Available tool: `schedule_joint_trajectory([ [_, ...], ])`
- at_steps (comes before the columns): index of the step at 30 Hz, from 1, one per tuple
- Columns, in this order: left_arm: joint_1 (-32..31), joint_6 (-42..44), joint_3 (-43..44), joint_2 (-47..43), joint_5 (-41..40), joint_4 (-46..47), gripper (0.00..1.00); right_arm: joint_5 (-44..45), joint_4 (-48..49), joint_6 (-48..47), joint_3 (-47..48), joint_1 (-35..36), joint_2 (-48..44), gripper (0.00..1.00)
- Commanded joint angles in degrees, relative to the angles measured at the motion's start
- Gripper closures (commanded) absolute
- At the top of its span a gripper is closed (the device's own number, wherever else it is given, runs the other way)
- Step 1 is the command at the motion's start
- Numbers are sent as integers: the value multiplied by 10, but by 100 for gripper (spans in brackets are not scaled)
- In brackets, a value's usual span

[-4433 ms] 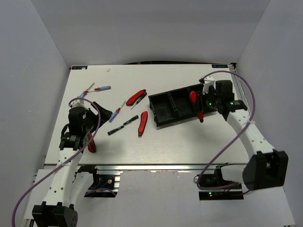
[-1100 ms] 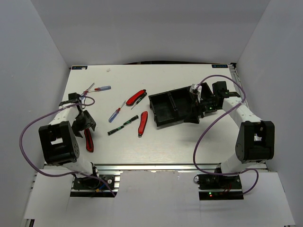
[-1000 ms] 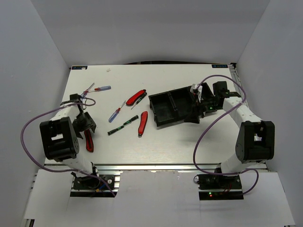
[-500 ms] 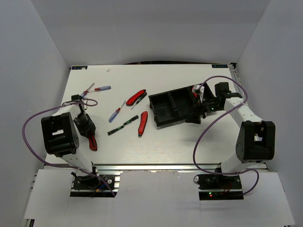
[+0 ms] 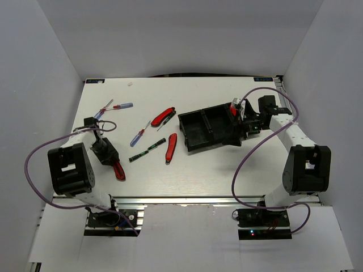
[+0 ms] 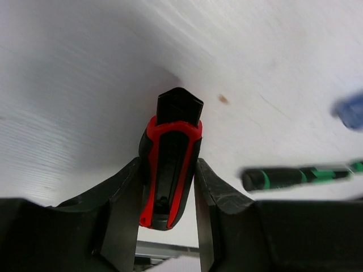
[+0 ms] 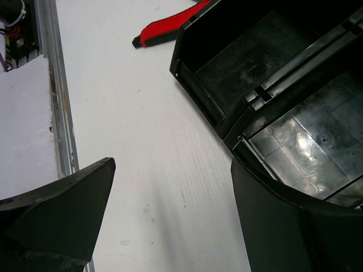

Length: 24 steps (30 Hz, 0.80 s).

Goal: Sort the tools into containers

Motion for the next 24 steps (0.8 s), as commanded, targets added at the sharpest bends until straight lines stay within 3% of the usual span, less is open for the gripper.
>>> schedule_joint_trajectory([
  [1,-2,-45,-16,-87,84,22,100,-13,-27,-17,29,17,-14,11],
  [8,-4,-130,-36,-212,212,72,100,29,-6,52,68,110,-17,11],
  [13,-38,-209,-87,-299,286,165,100,115,113,258,82,178,-32,11],
  [17,-102,-296,-106,-327,288,244,100,216,184,392,102,265,-29,11],
  [20,-182,-334,-101,-316,265,288,100,254,209,446,118,309,-18,11],
  [24,-234,-363,-84,-292,244,342,100,240,223,480,143,339,5,11],
])
